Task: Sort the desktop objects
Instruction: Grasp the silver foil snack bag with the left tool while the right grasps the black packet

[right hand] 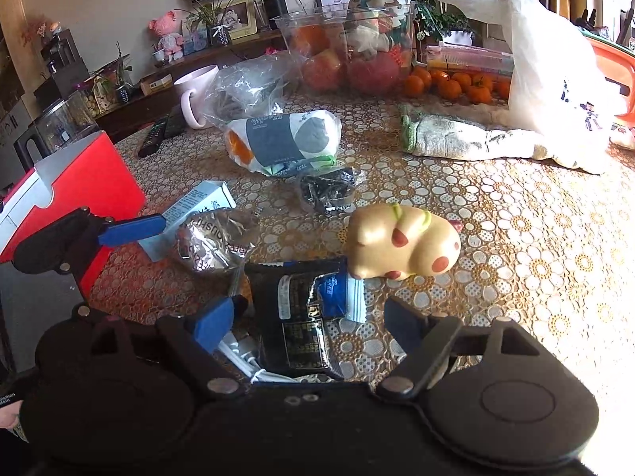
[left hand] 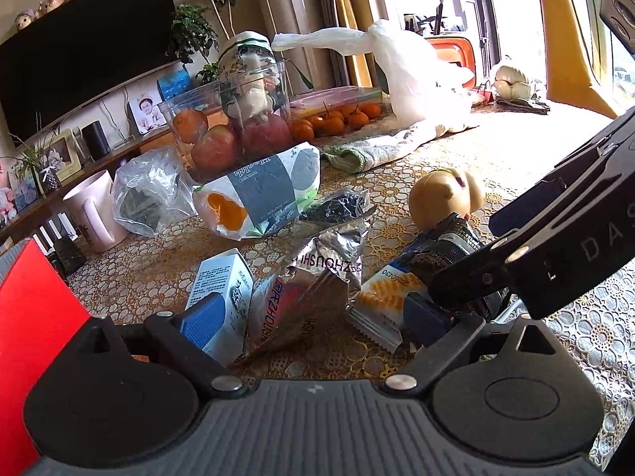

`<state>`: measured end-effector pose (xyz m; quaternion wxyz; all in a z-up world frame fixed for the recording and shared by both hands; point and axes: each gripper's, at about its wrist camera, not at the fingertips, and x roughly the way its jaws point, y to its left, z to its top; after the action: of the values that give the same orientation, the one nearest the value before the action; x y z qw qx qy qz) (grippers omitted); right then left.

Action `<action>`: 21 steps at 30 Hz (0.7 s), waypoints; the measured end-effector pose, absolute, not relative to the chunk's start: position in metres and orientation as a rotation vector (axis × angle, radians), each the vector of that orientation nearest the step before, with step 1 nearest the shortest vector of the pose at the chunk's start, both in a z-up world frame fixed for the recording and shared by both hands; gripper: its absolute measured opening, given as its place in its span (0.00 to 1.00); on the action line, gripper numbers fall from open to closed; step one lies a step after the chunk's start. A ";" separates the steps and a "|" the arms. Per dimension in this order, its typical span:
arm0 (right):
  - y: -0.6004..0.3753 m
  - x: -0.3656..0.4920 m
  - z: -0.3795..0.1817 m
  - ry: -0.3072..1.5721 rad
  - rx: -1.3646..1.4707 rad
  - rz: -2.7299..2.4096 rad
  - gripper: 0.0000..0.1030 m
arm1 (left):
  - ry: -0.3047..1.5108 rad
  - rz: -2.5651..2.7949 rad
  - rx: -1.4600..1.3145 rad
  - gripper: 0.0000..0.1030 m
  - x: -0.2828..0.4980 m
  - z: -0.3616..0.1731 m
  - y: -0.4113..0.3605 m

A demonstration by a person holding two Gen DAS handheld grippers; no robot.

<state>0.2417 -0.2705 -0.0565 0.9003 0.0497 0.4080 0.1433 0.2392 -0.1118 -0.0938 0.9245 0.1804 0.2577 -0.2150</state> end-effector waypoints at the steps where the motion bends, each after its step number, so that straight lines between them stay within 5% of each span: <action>1: -0.270 0.242 -0.057 0.845 0.099 0.293 0.79 | 0.527 -0.441 0.366 0.94 0.239 -0.094 -0.112; 7: -0.272 0.245 -0.060 0.854 0.111 0.286 0.72 | 0.525 -0.467 0.325 0.77 0.240 -0.093 -0.110; 10: -0.271 0.246 -0.061 0.861 0.111 0.284 0.44 | 0.524 -0.467 0.320 0.70 0.240 -0.093 -0.111; 14: -0.269 0.247 -0.062 0.859 0.103 0.285 0.44 | 0.525 -0.454 0.313 0.57 0.241 -0.092 -0.110; 16: -0.269 0.246 -0.061 0.855 0.101 0.283 0.35 | 0.527 -0.435 0.317 0.49 0.243 -0.092 -0.109; 21: -0.272 0.246 -0.061 0.856 0.107 0.267 0.34 | 0.529 -0.423 0.317 0.44 0.243 -0.090 -0.108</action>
<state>0.2462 -0.2715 -0.0606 0.8999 0.0515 0.4135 0.1289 0.2433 -0.1085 -0.0903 0.9309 0.1548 0.2585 -0.2065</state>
